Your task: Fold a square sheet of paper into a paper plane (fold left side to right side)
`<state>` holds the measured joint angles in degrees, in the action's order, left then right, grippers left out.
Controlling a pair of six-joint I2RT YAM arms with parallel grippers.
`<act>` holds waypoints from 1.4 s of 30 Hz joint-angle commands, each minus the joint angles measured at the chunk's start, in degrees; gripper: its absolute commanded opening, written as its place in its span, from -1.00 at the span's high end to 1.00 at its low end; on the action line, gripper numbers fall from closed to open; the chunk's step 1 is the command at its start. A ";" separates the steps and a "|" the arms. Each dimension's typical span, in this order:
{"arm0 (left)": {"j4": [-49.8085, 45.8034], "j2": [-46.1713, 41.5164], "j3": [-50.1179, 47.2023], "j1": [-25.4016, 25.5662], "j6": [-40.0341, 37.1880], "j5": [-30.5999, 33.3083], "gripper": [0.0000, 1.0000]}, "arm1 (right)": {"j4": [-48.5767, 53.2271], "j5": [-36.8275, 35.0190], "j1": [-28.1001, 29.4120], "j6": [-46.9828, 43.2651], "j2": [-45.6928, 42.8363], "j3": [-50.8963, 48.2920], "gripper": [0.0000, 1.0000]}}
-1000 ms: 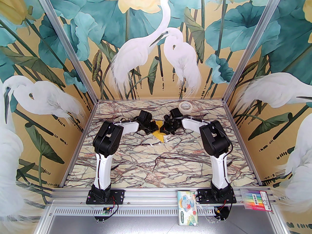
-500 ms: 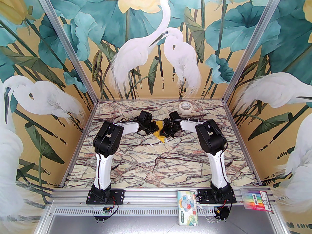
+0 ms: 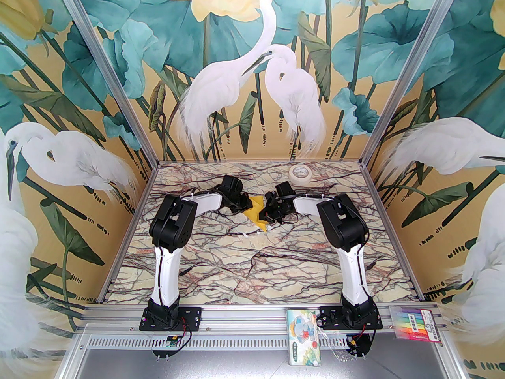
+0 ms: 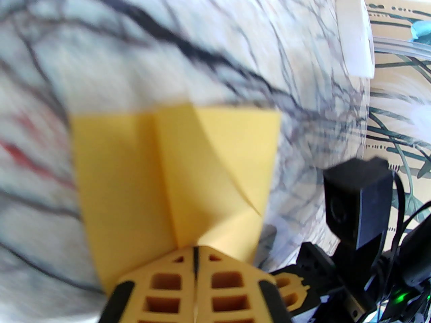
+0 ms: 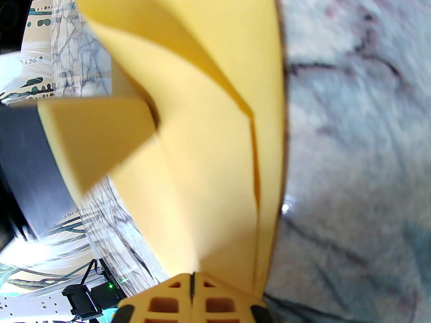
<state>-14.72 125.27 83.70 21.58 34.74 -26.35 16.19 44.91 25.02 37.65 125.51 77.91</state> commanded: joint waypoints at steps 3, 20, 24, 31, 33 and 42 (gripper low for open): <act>-5.77 5.52 5.34 -3.02 -3.62 5.85 0.89 | 8.86 -6.41 0.46 -0.34 3.95 -3.99 1.00; -14.67 14.90 23.03 -4.62 -3.76 8.02 0.84 | 8.34 -6.23 1.17 0.14 4.31 -4.60 1.00; -16.10 16.12 25.79 -4.90 -3.88 8.60 0.84 | 8.25 -6.32 1.16 0.21 4.22 -4.78 1.00; -19.17 18.56 31.72 -7.25 -3.44 9.26 0.83 | 8.16 -6.47 1.11 0.31 3.96 -5.20 1.00; -19.71 18.95 33.32 -7.54 -3.36 8.76 0.81 | 8.07 -6.57 1.12 0.32 3.76 -5.36 1.00; -11.62 7.98 23.80 -7.37 -1.48 2.39 0.78 | 7.89 -6.65 1.13 0.54 3.78 -4.87 1.00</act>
<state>-30.89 139.06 111.31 14.76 32.12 -23.70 13.28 44.75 25.28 37.69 125.12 76.55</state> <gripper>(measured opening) 0.109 0.032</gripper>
